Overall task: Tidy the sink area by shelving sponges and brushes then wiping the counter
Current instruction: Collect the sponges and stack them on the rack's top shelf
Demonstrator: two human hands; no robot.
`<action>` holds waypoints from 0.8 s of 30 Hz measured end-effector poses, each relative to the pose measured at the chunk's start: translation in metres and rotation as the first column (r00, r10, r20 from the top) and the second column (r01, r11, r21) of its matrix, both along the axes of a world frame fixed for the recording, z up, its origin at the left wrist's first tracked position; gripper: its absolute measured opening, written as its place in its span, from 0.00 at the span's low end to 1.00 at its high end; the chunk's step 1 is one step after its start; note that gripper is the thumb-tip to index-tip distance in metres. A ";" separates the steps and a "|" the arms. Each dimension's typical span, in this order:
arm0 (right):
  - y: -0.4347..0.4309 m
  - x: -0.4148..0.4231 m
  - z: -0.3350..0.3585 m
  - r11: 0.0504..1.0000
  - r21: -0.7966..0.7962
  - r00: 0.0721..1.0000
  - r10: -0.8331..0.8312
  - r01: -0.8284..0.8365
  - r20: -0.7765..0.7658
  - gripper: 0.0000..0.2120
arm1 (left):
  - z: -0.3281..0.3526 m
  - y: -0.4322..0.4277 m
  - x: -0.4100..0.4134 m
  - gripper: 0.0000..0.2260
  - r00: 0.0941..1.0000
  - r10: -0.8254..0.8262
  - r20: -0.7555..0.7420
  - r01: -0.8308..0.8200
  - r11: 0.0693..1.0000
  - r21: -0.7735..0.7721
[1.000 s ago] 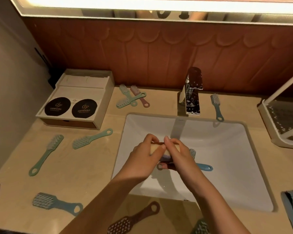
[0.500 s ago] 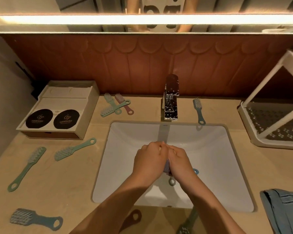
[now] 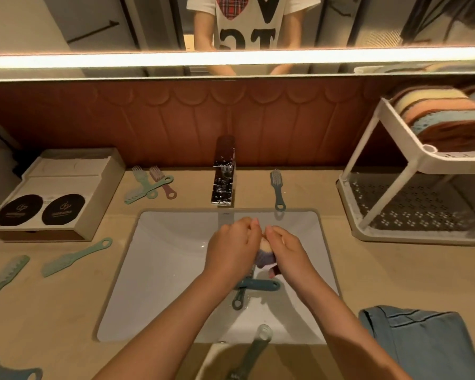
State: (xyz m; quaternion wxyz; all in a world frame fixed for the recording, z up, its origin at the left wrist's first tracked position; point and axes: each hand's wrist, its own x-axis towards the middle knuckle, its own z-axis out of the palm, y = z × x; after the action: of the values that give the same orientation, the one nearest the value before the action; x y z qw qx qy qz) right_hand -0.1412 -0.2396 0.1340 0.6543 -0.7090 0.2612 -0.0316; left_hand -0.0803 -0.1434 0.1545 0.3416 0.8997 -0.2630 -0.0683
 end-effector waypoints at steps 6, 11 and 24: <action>-0.044 -0.028 0.011 0.988 0.140 0.987 0.087 -0.068 -0.132 0.12 | 0.011 -0.009 0.000 0.09 0.990 0.030 -0.136 -0.054 0.983 -0.178; -0.067 -0.039 0.024 0.957 0.277 0.992 0.112 -0.089 -0.067 0.15 | 0.027 -0.019 -0.014 0.22 0.974 -0.117 -0.194 0.062 0.961 -0.270; -0.153 -0.065 0.090 1.000 -0.007 0.947 0.020 -0.019 0.321 0.17 | 0.064 -0.079 -0.038 0.09 0.913 -0.030 -0.407 -0.199 0.838 -0.508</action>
State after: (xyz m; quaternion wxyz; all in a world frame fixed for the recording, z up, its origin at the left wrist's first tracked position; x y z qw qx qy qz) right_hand -0.2066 -0.3923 0.2243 0.6870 -0.6982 0.1443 -0.1407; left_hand -0.1183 -0.2222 0.2188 0.6295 0.7448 -0.1553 -0.1579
